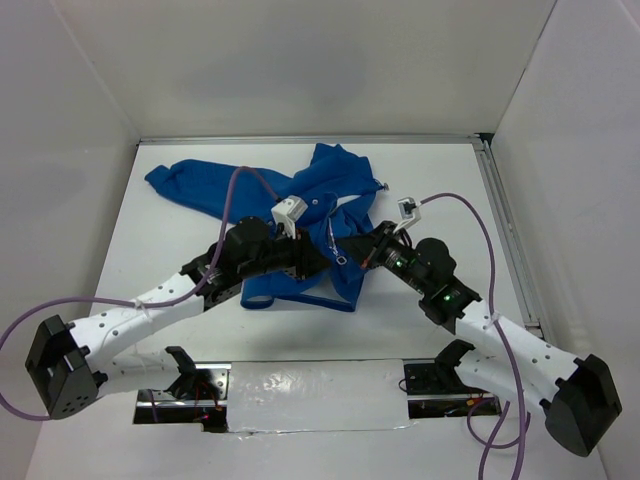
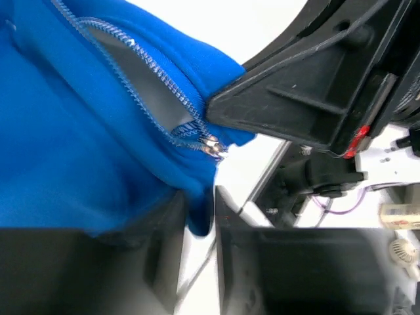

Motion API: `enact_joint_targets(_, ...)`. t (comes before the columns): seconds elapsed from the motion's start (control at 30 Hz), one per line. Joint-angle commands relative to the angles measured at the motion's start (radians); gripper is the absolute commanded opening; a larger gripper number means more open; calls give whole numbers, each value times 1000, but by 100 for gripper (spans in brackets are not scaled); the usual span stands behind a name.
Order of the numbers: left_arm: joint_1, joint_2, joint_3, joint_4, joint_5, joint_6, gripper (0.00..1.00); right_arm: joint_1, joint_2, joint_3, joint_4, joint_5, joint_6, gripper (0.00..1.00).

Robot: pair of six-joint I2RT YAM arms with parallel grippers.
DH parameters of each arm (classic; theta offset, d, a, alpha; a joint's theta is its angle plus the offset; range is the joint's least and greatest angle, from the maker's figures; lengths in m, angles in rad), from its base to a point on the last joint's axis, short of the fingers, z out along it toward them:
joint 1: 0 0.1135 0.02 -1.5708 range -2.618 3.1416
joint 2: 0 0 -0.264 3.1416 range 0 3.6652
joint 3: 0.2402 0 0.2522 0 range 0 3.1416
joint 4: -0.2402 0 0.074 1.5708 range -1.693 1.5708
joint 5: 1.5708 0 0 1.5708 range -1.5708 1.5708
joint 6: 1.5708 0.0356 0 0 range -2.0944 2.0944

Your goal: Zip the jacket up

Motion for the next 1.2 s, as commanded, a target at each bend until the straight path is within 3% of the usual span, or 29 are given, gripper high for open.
enact_joint_targets(0.0, -13, 11, 71, -48, 66, -40, 40, 18, -32, -10, 62, 39, -36, 0)
enact_joint_targets(0.17, 2, -49, 16, 22, 59, -95, 63, 21, -31, -33, 79, 24, -20, 0)
enact_joint_targets(0.33, 16, -89, -2, 34, 51, -118, 66, 24, -41, -60, 139, 11, 10, 0)
enact_joint_targets(0.4, 28, -87, 1, -2, 34, -139, 75, 25, -52, -67, 147, 14, 16, 0)
enact_joint_targets(0.6, 74, -87, 1, -104, 27, -207, 88, 25, -54, -90, 191, 4, 58, 0)
enact_joint_targets(0.87, 128, -41, 19, -135, 109, -238, 89, 27, -38, -103, 248, -1, 95, 0)
enact_joint_targets(1.17, 154, 13, -30, 46, 333, -280, 86, 39, -1, -103, 262, 27, 124, 0)
